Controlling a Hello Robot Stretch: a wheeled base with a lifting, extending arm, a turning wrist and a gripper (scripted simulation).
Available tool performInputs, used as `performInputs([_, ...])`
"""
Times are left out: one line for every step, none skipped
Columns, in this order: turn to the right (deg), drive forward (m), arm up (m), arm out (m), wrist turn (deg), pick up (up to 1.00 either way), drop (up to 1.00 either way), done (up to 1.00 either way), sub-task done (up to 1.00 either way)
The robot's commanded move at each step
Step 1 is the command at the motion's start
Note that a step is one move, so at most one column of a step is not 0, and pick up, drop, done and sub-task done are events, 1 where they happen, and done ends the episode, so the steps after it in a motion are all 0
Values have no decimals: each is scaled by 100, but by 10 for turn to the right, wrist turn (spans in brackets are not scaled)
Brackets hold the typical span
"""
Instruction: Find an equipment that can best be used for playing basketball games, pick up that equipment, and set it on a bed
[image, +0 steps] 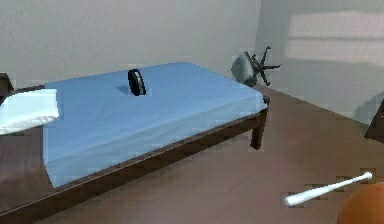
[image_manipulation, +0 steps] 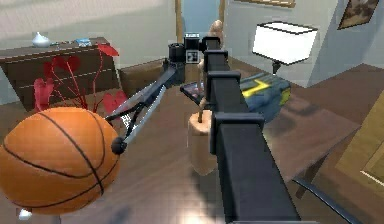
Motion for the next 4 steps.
performInputs([0,0,0,-38,0,0,0,0,0])
performInputs([-450,0,0,0,0,0,0,0,0])
performInputs([-120,0,0,0,0,0,0,0,0])
performInputs([0,30,0,0,0,0,0,0,0])
